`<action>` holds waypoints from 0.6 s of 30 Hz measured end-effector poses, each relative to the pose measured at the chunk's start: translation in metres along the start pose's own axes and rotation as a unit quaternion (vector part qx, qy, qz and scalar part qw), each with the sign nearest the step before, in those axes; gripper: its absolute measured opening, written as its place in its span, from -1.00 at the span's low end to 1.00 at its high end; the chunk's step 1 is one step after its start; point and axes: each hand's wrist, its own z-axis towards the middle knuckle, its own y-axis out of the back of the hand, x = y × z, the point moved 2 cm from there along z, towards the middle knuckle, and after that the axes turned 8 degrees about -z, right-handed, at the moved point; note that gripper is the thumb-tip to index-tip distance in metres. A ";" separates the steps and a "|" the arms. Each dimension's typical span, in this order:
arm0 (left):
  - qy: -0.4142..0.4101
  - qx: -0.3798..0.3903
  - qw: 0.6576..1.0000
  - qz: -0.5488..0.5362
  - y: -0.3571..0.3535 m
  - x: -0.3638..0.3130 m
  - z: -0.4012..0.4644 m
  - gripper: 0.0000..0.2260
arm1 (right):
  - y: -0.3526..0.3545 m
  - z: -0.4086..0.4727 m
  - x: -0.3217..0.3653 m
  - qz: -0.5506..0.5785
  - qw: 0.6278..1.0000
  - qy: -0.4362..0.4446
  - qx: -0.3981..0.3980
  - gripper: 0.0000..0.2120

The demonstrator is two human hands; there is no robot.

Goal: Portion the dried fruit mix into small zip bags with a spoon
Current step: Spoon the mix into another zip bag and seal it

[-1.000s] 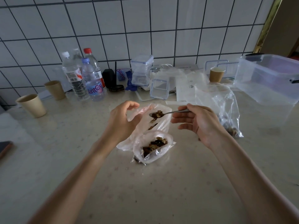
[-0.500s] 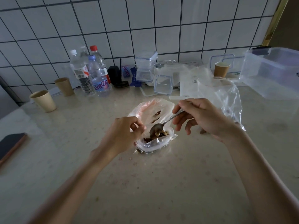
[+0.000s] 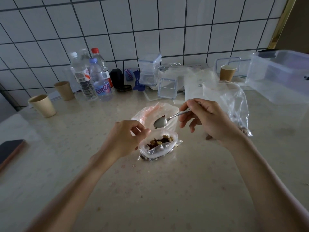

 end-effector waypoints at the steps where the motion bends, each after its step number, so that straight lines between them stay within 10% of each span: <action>1: 0.005 -0.010 1.000 -0.008 0.002 -0.001 0.003 -0.81 | -0.001 0.001 -0.002 0.018 1.000 -0.014 -0.020 -0.68; 7: -0.073 -0.177 0.981 0.034 0.004 -0.009 0.026 -0.62 | -0.004 0.006 -0.018 0.054 0.990 -0.068 -0.113 -0.69; 12: 0.074 -0.028 0.994 0.072 -0.010 -0.003 0.052 -0.12 | -0.013 0.007 -0.025 -0.053 0.992 -0.066 -0.098 -0.76; 18: 0.102 -0.016 0.995 0.006 -0.029 0.013 0.056 -0.51 | -0.017 0.006 -0.025 -0.229 0.966 -0.021 -0.115 -0.72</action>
